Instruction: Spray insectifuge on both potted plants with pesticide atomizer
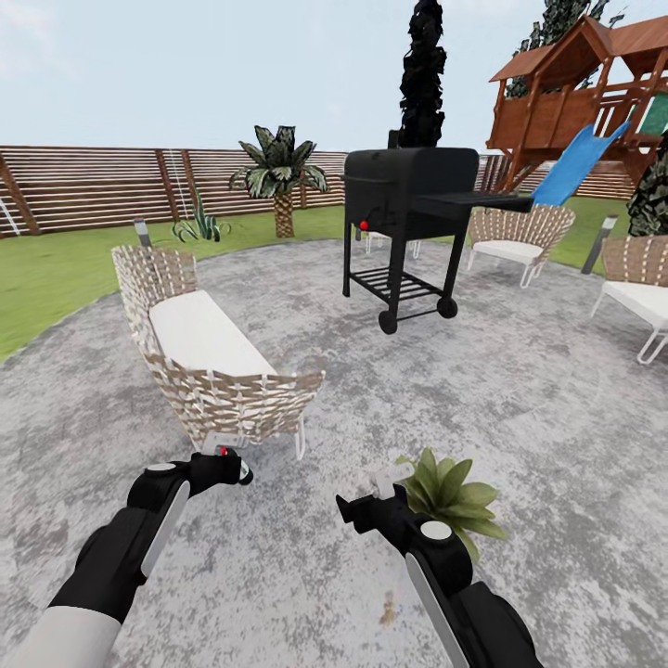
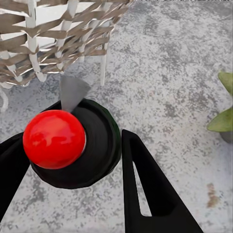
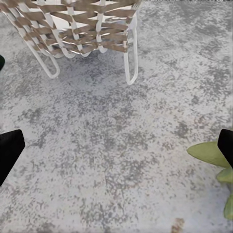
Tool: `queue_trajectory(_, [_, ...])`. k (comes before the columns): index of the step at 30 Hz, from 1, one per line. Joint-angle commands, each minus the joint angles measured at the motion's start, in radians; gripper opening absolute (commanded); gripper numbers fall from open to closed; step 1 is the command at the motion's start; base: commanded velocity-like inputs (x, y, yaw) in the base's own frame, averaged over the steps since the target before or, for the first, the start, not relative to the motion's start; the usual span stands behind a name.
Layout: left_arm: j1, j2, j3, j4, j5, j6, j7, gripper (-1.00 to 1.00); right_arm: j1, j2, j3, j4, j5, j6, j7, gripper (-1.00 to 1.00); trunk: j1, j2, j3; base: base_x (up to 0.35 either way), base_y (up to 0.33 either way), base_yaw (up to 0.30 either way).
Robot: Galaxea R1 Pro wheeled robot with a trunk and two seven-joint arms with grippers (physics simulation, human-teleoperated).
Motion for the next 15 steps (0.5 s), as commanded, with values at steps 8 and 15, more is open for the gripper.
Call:
queue_trajectory(8, [-0.001,0.001,-0.001,-0.001,0.010,0.006,0.004,-1.00,-0.001,0.002,0.000,-0.003,-0.008,0.008,-0.002,1.00,-0.031,0.056,0.024,0.000,0.000,-0.115])
queue_trajectory(15, [-0.001,0.001,-0.001,-0.001,0.010,0.006,0.004,-1.00,-0.001,0.002,0.000,-0.004,-0.008,0.008,-0.002,1.00,-0.042,0.077,0.034,0.000,0.000,-0.257])
